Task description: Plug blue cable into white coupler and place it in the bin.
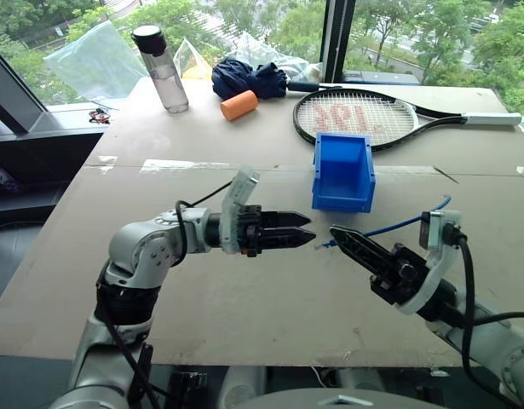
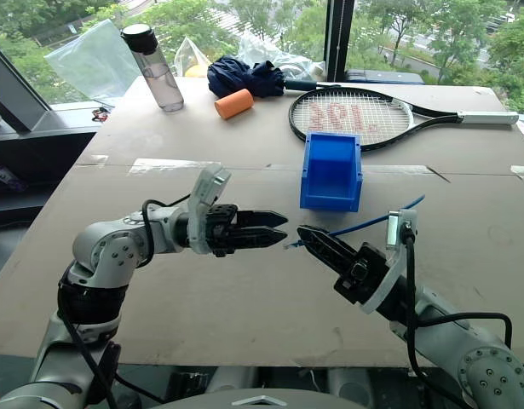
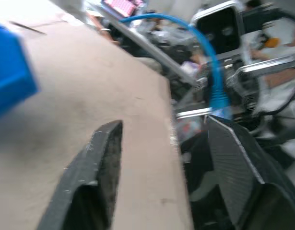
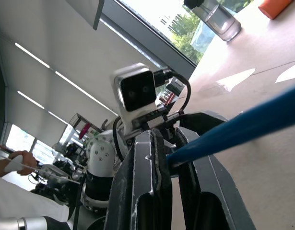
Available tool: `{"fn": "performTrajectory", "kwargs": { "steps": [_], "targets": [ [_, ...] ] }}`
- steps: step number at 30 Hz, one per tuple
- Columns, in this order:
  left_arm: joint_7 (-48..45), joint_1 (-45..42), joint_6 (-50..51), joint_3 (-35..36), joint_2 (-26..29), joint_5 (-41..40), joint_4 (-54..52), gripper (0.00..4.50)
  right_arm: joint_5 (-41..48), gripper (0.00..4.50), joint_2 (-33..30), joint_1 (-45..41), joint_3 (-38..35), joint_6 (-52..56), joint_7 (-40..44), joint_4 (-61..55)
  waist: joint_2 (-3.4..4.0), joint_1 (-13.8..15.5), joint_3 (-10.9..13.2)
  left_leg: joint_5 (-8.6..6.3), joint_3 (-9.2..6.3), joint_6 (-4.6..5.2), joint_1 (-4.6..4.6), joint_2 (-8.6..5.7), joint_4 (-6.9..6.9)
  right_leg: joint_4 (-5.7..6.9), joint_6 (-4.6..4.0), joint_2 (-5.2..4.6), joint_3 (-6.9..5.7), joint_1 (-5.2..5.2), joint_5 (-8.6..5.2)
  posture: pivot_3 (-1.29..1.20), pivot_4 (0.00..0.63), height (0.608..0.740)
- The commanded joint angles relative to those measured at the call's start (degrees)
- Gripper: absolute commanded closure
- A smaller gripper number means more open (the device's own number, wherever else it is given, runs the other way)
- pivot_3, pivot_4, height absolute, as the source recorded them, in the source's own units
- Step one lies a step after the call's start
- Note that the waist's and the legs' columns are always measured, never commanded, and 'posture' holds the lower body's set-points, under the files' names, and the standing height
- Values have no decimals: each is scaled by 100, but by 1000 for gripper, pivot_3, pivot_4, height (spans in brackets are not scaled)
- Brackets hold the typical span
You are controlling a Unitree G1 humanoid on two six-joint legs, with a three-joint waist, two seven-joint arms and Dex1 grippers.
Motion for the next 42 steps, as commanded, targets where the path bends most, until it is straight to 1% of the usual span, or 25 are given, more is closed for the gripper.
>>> {"fn": "performTrajectory", "kwargs": {
  "steps": [1, 4, 7, 10, 16, 19, 21, 22, 23, 24, 25, 26, 29, 31, 33, 35, 37, 39, 42],
  "targets": [
    [222, 396, -1711, 252, 443, 1363, 210, 125, -24, 4500, -21, 32, -259, -143, 230, 0, 0, 3, 0, 0, 1, 0, 0, 1, 0, 0, 0, 0, 0, 0, 0, 0, 150, 740],
    [441, 454, -2503, 175, 577, 2093, 811, 125, -228, 4500, -43, 39, -302, -126, 394, 110, 0, 47, 0, 0, 5, 0, 0, 2, -1, -2, -2, -2, 3, -1, 1, 0, 150, 740],
    [611, 288, -3104, -57, 493, 2707, 1549, 125, -377, 4500, -34, -7, -296, -106, 483, 191, -1, 140, 1, 0, 9, 0, -7, 4, 1, -5, -2, -11, 4, -4, 1, 0, 150, 740],
    [542, 51, -3493, -313, 298, 3059, 2118, 125, -486, 4500, -35, -31, -306, -105, 524, 197, -4, 161, 0, 0, 10, 0, -16, 2, 6, -6, -2, -13, 0, -7, 1, 0, 150, 740],
    [273, -639, -4157, -651, -211, 3465, 3377, 125, -695, 4500, 36, 70, -282, -155, 429, 55, -9, 138, 1, 0, 17, 0, -23, -13, 10, -4, -1, -13, -6, -8, 3, 0, 150, 740],
    [35, -905, -4484, -785, -314, 3664, 3952, 911, -837, 4500, 64, 254, -285, -193, 371, -121, -9, 111, 1, 0, 18, 0, -22, -12, 8, -1, 4, -9, -8, -10, 6, 0, 150, 740],
    [-120, -1019, -4628, -818, -336, 3724, 4211, 1800, -946, 4500, 83, 367, -296, -226, 345, -216, -9, 101, 1, 0, 19, 0, -21, -11, 7, 0, 19, -6, -8, -9, 15, 0, 150, 740],
    [-231, -1075, -4692, -828, -348, 3728, 4322, 2358, -1031, 4500, 100, 436, -306, -259, 337, -272, -11, 104, 0, 0, 18, 0, -21, -11, 7, 0, 21, -6, -9, -10, 15, 0, 150, 740],
    [-329, -1130, -4746, -827, -366, 3724, 4421, 3010, -1113, 4500, 119, 472, -308, -289, 332, -303, -10, 103, 0, 0, 16, 0, -22, -10, 7, 0, 21, -6, -13, -9, 16, 0, 150, 740],
    [-491, -1197, -4744, -829, -399, 3679, 4465, 3264, -1251, 4500, 133, 499, -301, -317, 339, -337, -10, 105, 0, 0, 16, 0, -21, -10, 7, 0, 21, -6, -13, -9, 16, 0, 150, 740],
    [-708, -1269, -4692, -852, -460, 3586, 4417, 3763, -1487, 4500, 111, 491, -276, -332, 377, -365, -11, 108, -1, 0, 16, 0, -20, -10, 7, 0, 22, -7, -11, -8, 16, 0, 150, 740],
    [-879, -1327, -4634, -873, -521, 3515, 4351, 3873, -1658, 4500, 94, 470, -250, -339, 411, -376, -11, 112, -1, 0, 16, 0, -22, -11, 9, 0, 21, -7, -14, -8, 16, 0, 150, 740],
    [-1339, -1481, -4435, -1046, -758, 3441, 4070, 3864, -2055, 4500, 13, 274, -169, -277, 542, -329, -12, 146, -1, 0, 16, 0, -28, -16, 18, 0, 17, -9, -15, -8, 13, 0, 150, 740],
    [-1687, -1625, -4405, -1439, -1086, 3508, 3860, 3864, -2571, 4500, -205, -250, 7, -101, 715, -85, -12, 138, -1, 0, 15, 0, -31, -17, 22, -1, 18, -9, -16, -8, 14, 0, 150, 740],
    [-1872, -1753, -4519, -1746, -1356, 3653, 3890, 3864, -3090, 4500, -385, -778, 247, 69, 873, 245, -11, 116, 0, 0, 14, 1, -31, -18, 22, 0, 21, -8, -16, -8, 16, 0, 150, 740],
    [-1861, -1891, -4700, -1951, -1569, 3901, 4147, 3864, -3595, 4500, -494, -1174, 509, 141, 1121, 588, -14, 149, -1, 1, 17, 1, -28, -24, 28, 0, 1, -8, -12, -5, 5, 0, 150, 740],
    [-1890, -2059, -5042, -2204, -1751, 4191, 4504, 3864, -4239, 4500, -592, -1595, 840, 139, 1419, 1043, -18, 127, -4, 1, 11, 2, -28, -26, 29, -1, 2, -7, -16, -2, 5, 0, 150, 740],
    [-1932, -2182, -5202, -2305, -1870, 4302, 4768, 3864, -4671, 4500, -602, -1827, 1048, 112, 1656, 1372, -16, 91, -3, 0, 12, 2, -26, -25, 26, -1, 21, -2, -10, -4, 16, 0, 150, 740],
    [-2044, -2310, -5427, -2355, -1917, 4426, 5067, 3864, -5174, 4500, -613, -1977, 1265, 79, 1931, 1610, -16, 84, -3, 0, 6, 3, -33, -23, 22, 1, 22, 1, -15, -11, 16, 0, 150, 740]
  ]
}}
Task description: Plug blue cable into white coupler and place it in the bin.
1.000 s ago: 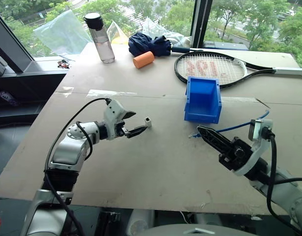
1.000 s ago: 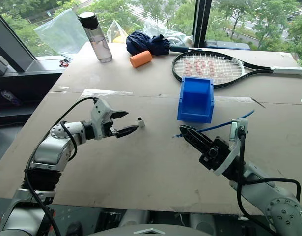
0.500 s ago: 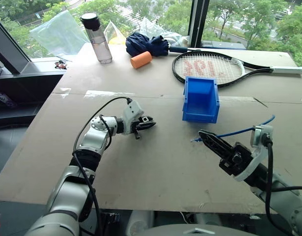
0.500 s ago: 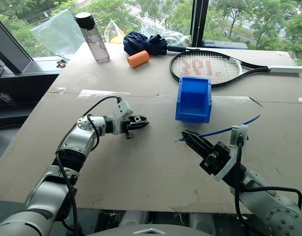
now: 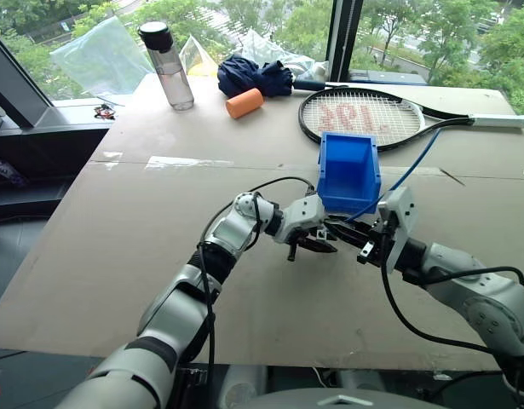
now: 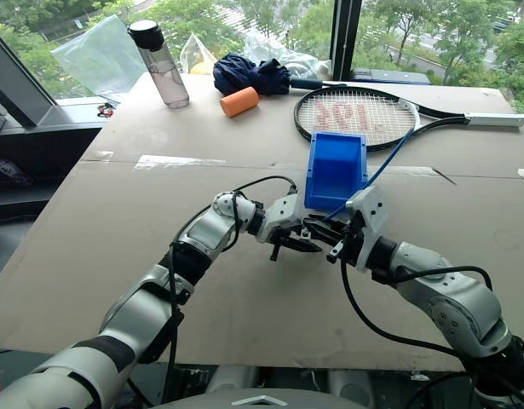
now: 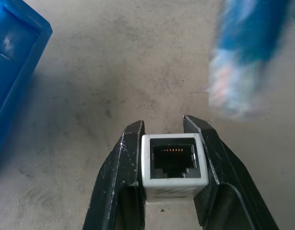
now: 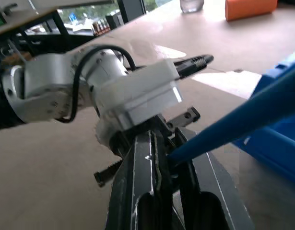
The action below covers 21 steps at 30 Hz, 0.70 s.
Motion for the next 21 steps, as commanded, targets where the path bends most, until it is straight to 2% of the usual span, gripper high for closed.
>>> {"fn": "performTrajectory", "kwargs": {
  "steps": [1, 10, 21],
  "targets": [
    [-161, -206, -319, -21, -53, 133, 228, 3864, -549, 4500, -12, -164, 165, -100, 382, 52, 0, 2, 0, 0, -2, 0, -1, 0, -1, 0, 0, 0, -2, 0, 0, 0, 150, 740],
    [-371, -302, -477, -11, -97, 291, 412, 3864, -1443, 4500, 30, -392, 521, -39, 1082, 394, 0, -5, 0, -1, -2, 1, -2, 0, 4, 0, 2, -2, -3, 2, 1, 0, 150, 740],
    [-406, -273, -438, -10, -118, 343, 339, 3864, -2061, 4500, 68, -706, 816, 160, 1744, 565, 0, -42, -2, -1, -4, 1, 5, 0, 4, 5, 3, -1, -5, 6, 1, 0, 150, 740]
  ]
}}
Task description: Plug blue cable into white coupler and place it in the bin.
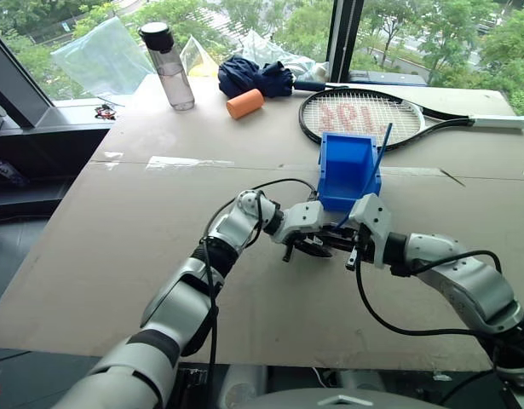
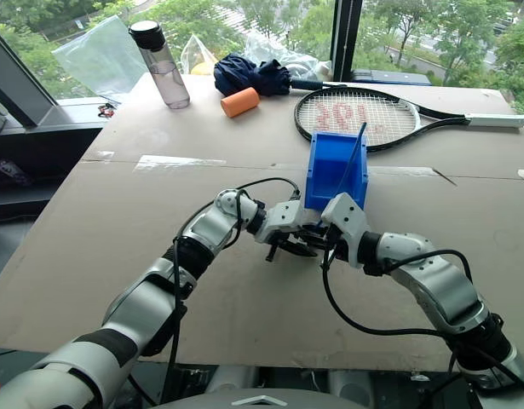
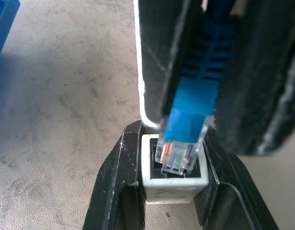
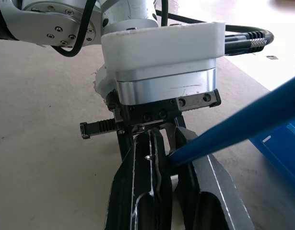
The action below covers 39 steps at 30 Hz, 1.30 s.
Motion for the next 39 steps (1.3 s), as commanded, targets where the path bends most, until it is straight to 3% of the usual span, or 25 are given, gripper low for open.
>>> {"fn": "performTrajectory", "kwargs": {
  "steps": [1, 9, 19, 39],
  "targets": [
    [-108, -78, -8, 6, -60, 5, -111, 3864, -303, 4500, -66, -147, 359, 147, 325, 139, 0, -19, 0, 0, -1, 0, 3, 0, 0, 1, 0, 0, 0, 3, 0, 0, 150, 740],
    [-145, -108, -26, -19, -81, 54, -72, 3864, -763, 4500, -344, -680, 804, 598, 1000, 526, 1, -50, -3, 0, -6, 0, 18, 1, -1, 2, 0, 1, -4, 18, -1, 0, 150, 740],
    [-94, -148, -46, 15, -204, 129, -53, 3864, -756, 4500, 295, -1557, 840, 1280, 1282, 1083, -1, -59, -10, 0, -9, 0, 29, 3, -1, 10, 0, 2, -6, 24, 0, 0, 150, 740],
    [-111, 1, 539, 203, -312, -4, -347, 3864, -1267, 4500, 227, -1138, 1226, 1465, 1376, 654, -2, -39, -15, 0, -12, 0, 28, -2, 3, 20, 1, -3, -11, 25, 0, 0, 150, 740]
  ]
}}
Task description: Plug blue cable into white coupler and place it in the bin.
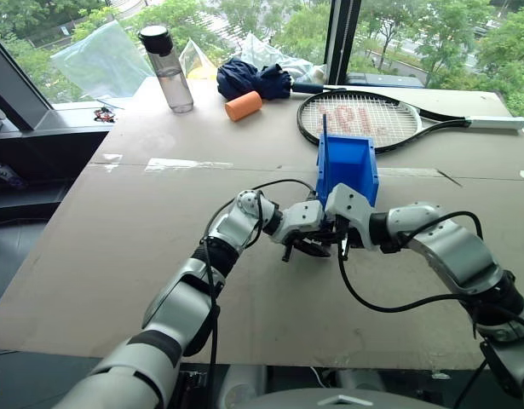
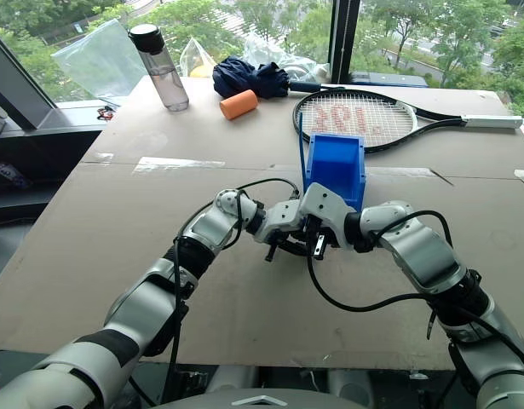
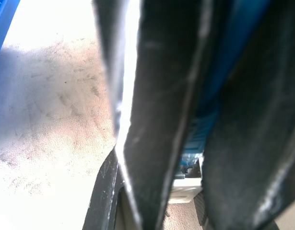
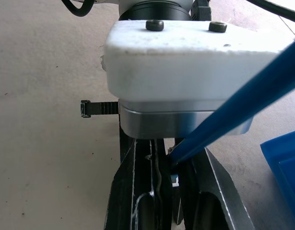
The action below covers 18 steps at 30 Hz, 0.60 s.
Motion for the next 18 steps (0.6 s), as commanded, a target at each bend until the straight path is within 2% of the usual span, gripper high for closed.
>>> {"fn": "performTrajectory", "kwargs": {
  "steps": [1, 4, 5, 7, 8, 10, 12, 13, 18],
  "targets": [
    [-36, -12, 230, 19, -199, -183, -349, 3864, -136, 4500, 96, 290, 552, 209, -10, 187, 0, -2, 0, 0, -1, 0, 0, 0, 0, 0, 0, 0, 0, 0, 0, 0, 150, 740],
    [-30, 15, 267, 21, -196, -169, -397, 3864, -171, 4500, 236, 323, 447, 160, -70, 269, -1, -8, -3, 0, -1, 0, 1, 0, 0, 1, 0, 0, -1, 0, 0, 0, 150, 740],
    [-108, 45, 321, 29, -181, -219, -447, 3064, -124, 4500, 281, 351, 333, 159, -94, 255, -1, -10, -4, 0, -2, 0, 2, 0, 0, 1, 0, 0, -2, 0, 0, 0, 150, 740],
    [-170, 130, 478, 58, -119, -290, -605, 2435, -9, 4500, 379, 443, 52, 143, -165, 175, 0, -8, -5, 0, -4, 0, 1, 0, 0, 0, 0, 0, -4, 1, 0, 0, 150, 740],
    [-151, 195, 543, 103, -81, -333, -719, 2284, 54, 4500, 438, 511, -128, 107, -219, 118, 4, -14, -8, 0, -4, 0, 2, 0, -1, 0, 0, 0, -4, 1, 0, 0, 150, 740],
    [3, 394, 775, 307, 15, -491, -1078, 1270, 249, 4500, 588, 693, -635, -28, -368, -74, 4, -19, -8, 0, -3, 0, 2, 0, -1, 1, 0, 0, -2, 2, 0, 0, 150, 740],
    [203, 809, 1209, 651, 289, -751, -1789, 388, 759, 4500, 742, 881, -1459, 235, -549, -524, 6, -33, -4, 0, -4, 0, -1, 2, -2, 5, 0, 0, -2, -4, 0, 0, 150, 740],
    [315, 1032, 1423, 794, 447, -846, -2164, 148, 1044, 4500, 804, 922, -1842, 462, -638, -725, 10, -36, 2, 0, -4, 0, -5, 5, -3, 14, 0, 0, 0, -11, 0, 0, 150, 740],
    [987, 2073, 2562, 1577, 986, -1575, -4012, 148, 2113, 4500, 847, 415, -3236, 1444, -1108, -901, 20, -44, 15, 0, -12, -1, -10, 12, -6, 55, 1, 2, 27, -52, 0, 0, 150, 740]
  ]
}}
